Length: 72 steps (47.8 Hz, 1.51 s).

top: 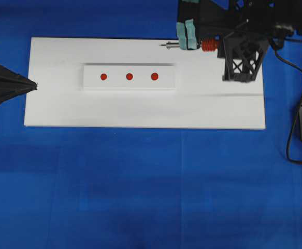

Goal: Touch the tip of the soldering iron to the mark.
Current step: 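Lift the iron tip up and away from the dots, then carry the iron down past the board onto the blue surface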

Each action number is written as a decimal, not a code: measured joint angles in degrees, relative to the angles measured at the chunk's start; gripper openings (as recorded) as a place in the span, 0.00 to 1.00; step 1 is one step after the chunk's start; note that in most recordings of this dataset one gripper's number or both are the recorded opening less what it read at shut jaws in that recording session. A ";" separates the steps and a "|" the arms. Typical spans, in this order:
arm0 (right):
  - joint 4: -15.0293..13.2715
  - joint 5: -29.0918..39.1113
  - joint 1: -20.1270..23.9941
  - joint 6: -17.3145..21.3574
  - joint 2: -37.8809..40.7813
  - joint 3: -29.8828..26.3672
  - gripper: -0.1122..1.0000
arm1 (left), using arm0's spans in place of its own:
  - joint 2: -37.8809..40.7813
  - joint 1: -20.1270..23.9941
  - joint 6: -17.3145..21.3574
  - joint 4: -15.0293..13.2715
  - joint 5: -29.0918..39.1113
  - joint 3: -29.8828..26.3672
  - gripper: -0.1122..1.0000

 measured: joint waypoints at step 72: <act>-4.39 -2.99 40.08 44.82 6.15 -0.79 0.16 | 0.09 0.00 -0.53 0.00 0.09 0.00 0.12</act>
